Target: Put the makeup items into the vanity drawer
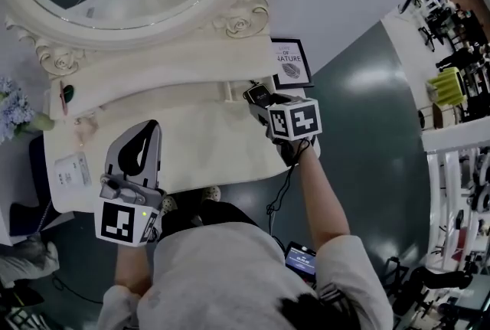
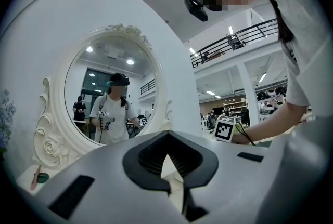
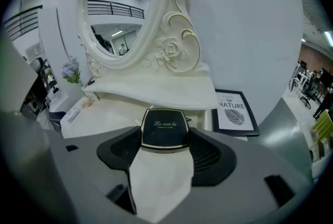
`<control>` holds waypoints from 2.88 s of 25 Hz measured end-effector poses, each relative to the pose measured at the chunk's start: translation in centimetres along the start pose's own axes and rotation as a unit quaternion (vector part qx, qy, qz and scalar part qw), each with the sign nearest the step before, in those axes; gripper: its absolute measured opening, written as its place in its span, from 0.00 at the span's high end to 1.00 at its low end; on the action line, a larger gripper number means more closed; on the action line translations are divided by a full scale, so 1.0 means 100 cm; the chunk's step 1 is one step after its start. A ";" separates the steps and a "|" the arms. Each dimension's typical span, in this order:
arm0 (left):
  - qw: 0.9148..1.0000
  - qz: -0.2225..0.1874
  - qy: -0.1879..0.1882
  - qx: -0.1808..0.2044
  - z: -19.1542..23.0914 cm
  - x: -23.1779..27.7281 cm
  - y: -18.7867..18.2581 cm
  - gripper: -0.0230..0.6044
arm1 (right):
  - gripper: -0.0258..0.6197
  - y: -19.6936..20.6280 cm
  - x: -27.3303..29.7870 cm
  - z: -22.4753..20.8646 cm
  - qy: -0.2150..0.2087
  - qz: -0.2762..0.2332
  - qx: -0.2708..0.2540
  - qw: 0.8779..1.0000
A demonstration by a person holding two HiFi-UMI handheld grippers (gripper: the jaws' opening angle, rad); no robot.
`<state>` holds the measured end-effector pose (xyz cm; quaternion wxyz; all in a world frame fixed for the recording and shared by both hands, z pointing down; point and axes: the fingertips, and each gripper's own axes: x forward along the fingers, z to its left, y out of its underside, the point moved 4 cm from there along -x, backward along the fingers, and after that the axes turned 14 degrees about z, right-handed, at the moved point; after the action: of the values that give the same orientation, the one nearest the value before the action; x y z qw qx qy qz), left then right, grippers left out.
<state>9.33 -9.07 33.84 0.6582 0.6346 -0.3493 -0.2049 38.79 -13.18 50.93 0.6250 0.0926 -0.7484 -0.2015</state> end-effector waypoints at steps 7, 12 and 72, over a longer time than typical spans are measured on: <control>1.000 0.005 -0.022 -0.004 0.004 0.000 0.003 0.95 | 0.49 -0.010 0.020 -0.013 -0.013 0.088 0.007 0.996; 0.999 0.008 -0.039 -0.008 0.008 -0.001 0.003 0.95 | 0.49 -0.019 0.033 -0.019 -0.002 0.131 -0.012 0.991; 0.996 -0.005 -0.085 -0.005 0.074 -0.082 0.004 0.95 | 0.92 -0.029 -0.021 0.101 -0.080 -0.199 0.008 0.977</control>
<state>-1.59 -8.25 32.24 0.6282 0.6134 -0.4000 -0.2629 29.04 -13.14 46.47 0.5098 0.2280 -0.7642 -0.3228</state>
